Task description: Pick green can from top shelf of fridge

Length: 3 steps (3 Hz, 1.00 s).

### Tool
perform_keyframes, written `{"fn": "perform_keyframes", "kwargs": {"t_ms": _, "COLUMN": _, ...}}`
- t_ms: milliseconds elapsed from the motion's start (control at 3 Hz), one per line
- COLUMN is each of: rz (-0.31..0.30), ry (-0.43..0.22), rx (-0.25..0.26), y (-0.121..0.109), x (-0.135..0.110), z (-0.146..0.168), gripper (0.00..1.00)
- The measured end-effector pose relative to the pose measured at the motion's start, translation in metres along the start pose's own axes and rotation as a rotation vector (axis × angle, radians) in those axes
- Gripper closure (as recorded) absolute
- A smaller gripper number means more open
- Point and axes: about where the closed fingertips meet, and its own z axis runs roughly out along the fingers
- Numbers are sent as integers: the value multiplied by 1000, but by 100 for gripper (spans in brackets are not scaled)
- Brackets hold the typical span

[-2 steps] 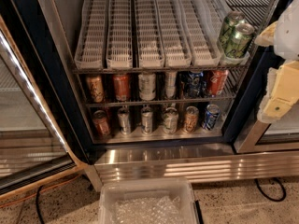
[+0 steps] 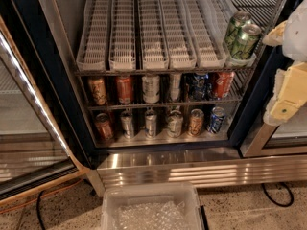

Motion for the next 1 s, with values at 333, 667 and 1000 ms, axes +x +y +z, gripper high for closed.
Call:
{"fn": "perform_keyframes", "kwargs": {"t_ms": 333, "rz": 33, "ry": -78, "rx": 45, "y": -12, "x": 7, "z": 5, "gripper": 0}}
{"fn": "perform_keyframes", "kwargs": {"t_ms": 667, "rz": 96, "ry": -184, "rx": 118, "y": -38, "x": 18, "z": 13, "gripper": 0}}
{"fn": "perform_keyframes", "kwargs": {"t_ms": 1000, "rz": 125, "ry": -242, "rx": 163, "y": -58, "x": 22, "z": 18, "gripper": 0}}
